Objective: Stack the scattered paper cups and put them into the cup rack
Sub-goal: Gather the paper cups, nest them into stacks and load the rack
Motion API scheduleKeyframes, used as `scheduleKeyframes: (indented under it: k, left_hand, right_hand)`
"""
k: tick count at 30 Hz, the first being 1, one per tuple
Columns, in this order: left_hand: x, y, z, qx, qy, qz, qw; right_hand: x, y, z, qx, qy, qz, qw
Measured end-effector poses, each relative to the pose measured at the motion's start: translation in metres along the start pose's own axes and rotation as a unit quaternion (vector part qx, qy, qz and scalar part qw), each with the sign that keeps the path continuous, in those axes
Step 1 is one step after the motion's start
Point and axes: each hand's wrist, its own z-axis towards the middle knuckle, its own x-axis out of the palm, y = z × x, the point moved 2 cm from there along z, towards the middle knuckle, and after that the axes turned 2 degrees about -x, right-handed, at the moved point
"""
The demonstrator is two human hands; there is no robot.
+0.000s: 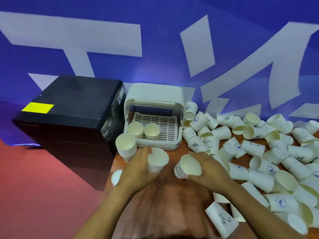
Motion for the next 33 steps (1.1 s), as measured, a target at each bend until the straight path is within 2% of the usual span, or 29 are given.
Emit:
scheduleKeyframes:
  k: [6,15,18,23,33]
  left_hand:
    - [-0.043,0.01,0.028,-0.055,-0.012,0.012,0.998]
    - [-0.1,0.029,0.09,0.005,-0.044,-0.011,0.999]
    - [-0.102,0.034,0.109,0.0,-0.03,-0.014,0.999]
    - [-0.089,0.044,0.136,-0.01,0.005,0.069,0.998]
    - [-0.067,0.064,0.171,-0.06,0.045,0.149,0.986]
  right_hand:
    - [-0.012,0.027,0.034,0.0,-0.029,0.014,0.999]
    - [-0.021,0.07,0.091,0.018,-0.085,0.041,0.995]
    - [-0.021,0.081,0.107,0.026,-0.106,0.048,0.993]
    - [-0.016,0.089,0.13,0.033,-0.119,0.046,0.991]
    - [0.004,0.087,0.17,0.019,-0.081,0.038,0.996]
